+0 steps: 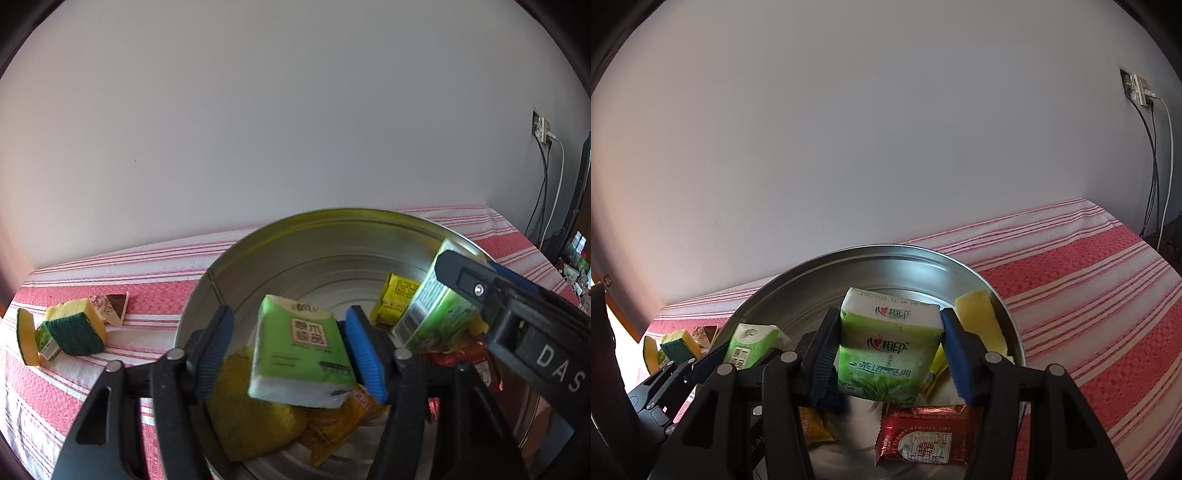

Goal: Organize objects
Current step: 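Carry both green tissue packs over the tin, then open both grippers to drop the tissue packs into the tin, then move both grippers back toward the green-and-yellow scouring sponges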

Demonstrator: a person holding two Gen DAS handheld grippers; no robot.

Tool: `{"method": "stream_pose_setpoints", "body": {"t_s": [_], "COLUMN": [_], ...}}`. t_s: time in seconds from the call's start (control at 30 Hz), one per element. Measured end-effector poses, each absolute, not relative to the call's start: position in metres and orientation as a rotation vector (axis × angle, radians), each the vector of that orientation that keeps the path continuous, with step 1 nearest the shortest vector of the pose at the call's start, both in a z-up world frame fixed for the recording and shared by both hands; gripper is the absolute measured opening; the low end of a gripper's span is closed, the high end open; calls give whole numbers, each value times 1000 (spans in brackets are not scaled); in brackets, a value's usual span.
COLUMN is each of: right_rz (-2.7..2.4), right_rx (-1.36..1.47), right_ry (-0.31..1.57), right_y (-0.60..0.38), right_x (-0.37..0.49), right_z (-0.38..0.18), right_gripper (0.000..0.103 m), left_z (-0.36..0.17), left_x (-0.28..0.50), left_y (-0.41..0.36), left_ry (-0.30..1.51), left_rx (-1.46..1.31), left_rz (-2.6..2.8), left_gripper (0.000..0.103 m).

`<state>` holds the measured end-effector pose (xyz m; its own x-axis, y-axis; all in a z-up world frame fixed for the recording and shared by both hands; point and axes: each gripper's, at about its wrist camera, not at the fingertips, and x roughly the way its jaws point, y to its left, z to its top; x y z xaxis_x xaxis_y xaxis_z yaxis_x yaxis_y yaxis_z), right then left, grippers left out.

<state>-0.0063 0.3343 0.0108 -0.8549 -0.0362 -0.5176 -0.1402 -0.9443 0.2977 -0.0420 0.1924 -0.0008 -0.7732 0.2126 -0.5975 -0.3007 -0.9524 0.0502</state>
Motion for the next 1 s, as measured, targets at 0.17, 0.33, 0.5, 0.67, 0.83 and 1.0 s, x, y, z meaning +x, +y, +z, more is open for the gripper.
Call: {"method": "stream_pose_setpoints", "body": {"t_s": [0.17, 0.33, 0.5, 0.67, 0.83, 1.0], "right_rz": [2986, 2901, 2837, 2803, 2786, 2788], "right_rx": [-571, -411, -421, -343, -239, -160], "right_ry": [592, 595, 651, 595, 506, 465], "right_y": [342, 349, 356, 348, 329, 303], "right_x": [21, 35, 29, 37, 53, 64], "right_z": [27, 29, 22, 22, 30, 31], "right_gripper": [92, 95, 95, 95, 95, 95], "left_z": [20, 21, 14, 9, 3, 2], "left_x": [-21, -16, -22, -24, -26, -18], "left_y": [182, 183, 166, 143, 126, 104], "left_ry": [228, 226, 242, 192, 176, 219], "left_rx": [-712, -689, -707, -733, -748, -719], "left_rz": [2787, 2801, 2841, 2874, 2910, 2968], "left_gripper": [102, 102, 102, 102, 102, 102]}}
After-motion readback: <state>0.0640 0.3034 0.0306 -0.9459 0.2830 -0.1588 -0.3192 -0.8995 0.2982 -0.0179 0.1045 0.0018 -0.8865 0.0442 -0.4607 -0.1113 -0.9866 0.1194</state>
